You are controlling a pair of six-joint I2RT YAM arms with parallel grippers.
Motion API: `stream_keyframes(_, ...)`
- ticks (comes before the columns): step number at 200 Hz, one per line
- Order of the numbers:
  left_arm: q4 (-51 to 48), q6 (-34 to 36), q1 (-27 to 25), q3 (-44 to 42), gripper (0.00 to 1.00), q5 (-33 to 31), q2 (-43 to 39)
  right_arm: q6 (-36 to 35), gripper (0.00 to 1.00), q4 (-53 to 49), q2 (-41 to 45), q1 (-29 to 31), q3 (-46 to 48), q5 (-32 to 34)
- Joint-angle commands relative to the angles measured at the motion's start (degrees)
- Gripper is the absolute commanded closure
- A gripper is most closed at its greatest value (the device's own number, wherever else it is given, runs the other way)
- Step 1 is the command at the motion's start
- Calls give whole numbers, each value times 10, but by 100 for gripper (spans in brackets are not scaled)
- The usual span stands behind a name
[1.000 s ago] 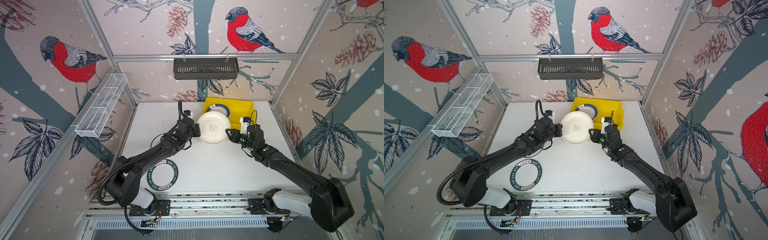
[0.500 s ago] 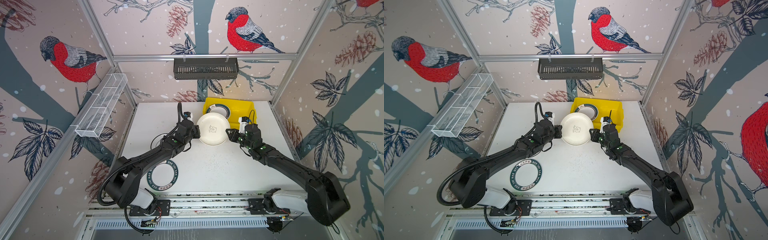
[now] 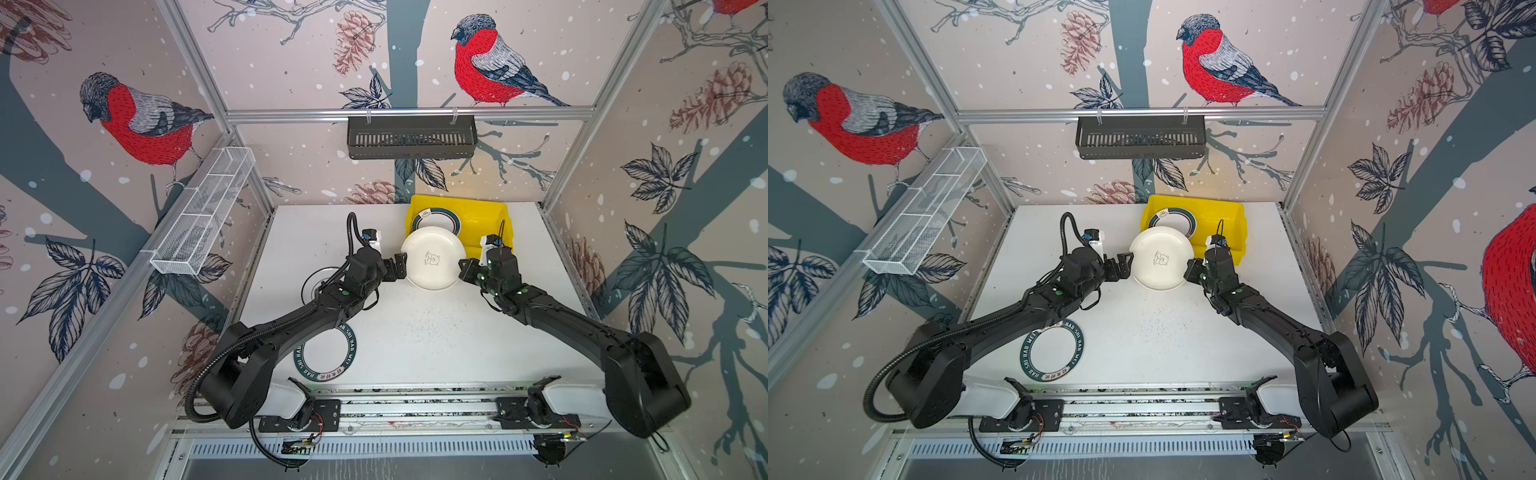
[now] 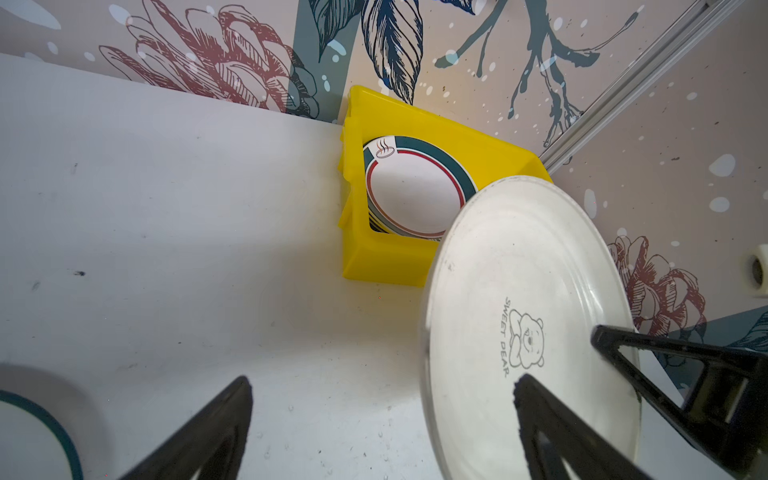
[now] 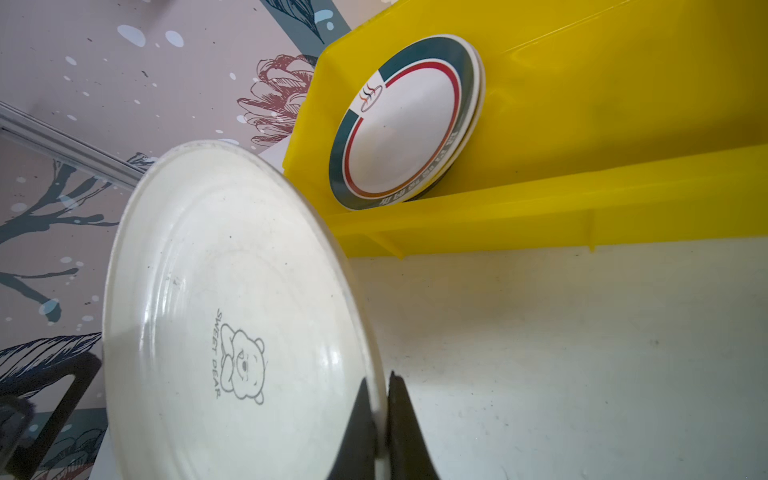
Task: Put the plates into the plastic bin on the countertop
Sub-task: 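Grasp the cream plate's rim with the right gripper beside the left gripper, then carry the cream plate into the yellow bin with the right gripper while the left releases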
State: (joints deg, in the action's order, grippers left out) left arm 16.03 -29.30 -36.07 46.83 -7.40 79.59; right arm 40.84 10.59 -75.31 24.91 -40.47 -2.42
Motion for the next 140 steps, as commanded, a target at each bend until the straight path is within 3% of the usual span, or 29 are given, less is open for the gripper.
stream_keyframes(1, 48, 21, 3, -2, 2, -11, -15, 6, 100, 13, 4, -6, 2, 12)
stream_keyframes(77, 43, 55, 24, -42, 2, -50, -69, -7, 100, -10, -1, -45, -39, 23)
stream_keyframes(102, 87, 73, 29, -95, 2, -24, -94, -8, 100, -17, -10, -59, -64, 23)
stream_keyframes(140, 80, 70, 31, -141, 2, -1, -122, -9, 100, -24, -34, -78, -103, 17)
